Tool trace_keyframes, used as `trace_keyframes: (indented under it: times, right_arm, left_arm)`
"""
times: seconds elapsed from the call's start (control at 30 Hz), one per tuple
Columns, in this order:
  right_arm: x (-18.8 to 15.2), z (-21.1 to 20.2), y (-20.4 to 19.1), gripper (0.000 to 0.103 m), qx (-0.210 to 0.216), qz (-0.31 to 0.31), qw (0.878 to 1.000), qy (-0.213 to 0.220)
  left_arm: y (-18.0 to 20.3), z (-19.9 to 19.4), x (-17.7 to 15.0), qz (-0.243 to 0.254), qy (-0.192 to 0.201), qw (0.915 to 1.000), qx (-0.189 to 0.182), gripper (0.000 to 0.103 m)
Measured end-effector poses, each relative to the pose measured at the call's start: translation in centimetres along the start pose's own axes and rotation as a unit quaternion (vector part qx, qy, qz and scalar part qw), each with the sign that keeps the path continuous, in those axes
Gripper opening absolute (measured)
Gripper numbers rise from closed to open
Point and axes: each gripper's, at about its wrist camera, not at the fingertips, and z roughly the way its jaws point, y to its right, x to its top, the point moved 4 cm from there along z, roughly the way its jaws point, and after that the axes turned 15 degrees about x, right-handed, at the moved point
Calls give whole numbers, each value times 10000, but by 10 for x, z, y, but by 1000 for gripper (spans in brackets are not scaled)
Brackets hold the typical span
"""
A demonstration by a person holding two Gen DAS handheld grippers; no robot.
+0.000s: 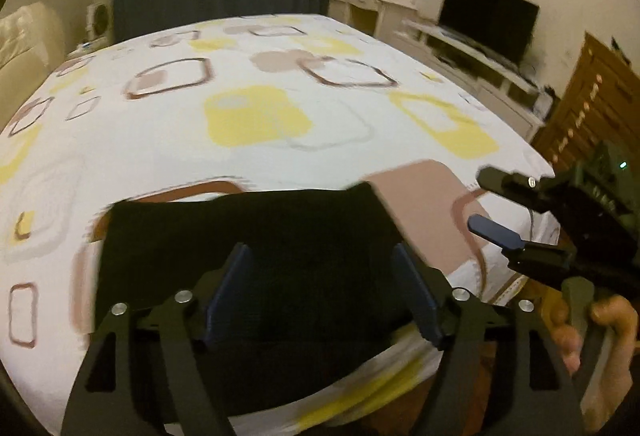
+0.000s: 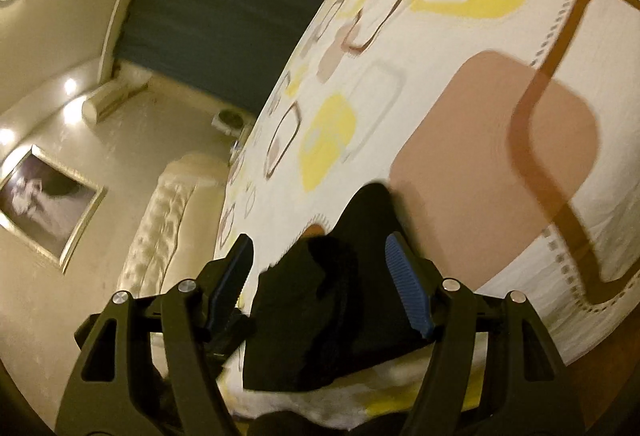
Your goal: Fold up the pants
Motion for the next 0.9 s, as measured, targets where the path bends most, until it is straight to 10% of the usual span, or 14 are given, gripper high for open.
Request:
trace_keyframes:
  times: [0.33, 0.7, 0.8, 0.9]
  right_arm:
    - [-45, 78, -8, 69, -603, -616, 9889, -1212]
    - [-74, 114, 1, 74, -1452, -1087, 9653, -1877]
    - [-81, 125, -1, 31, -1388, -1176, 9595, -2151]
    - [-87, 137, -1, 15, -1407, -1216, 9521, -2429]
  left_arm:
    - [-171, 20, -60, -504, -488, 9932, 931, 78]
    - [-195, 46, -79, -1302, -1010, 9845, 600, 78]
    - [-199, 45, -81, -1309, -1002, 9846, 582, 78]
    - [-203, 45, -83, -1337, -1006, 9840, 611, 78]
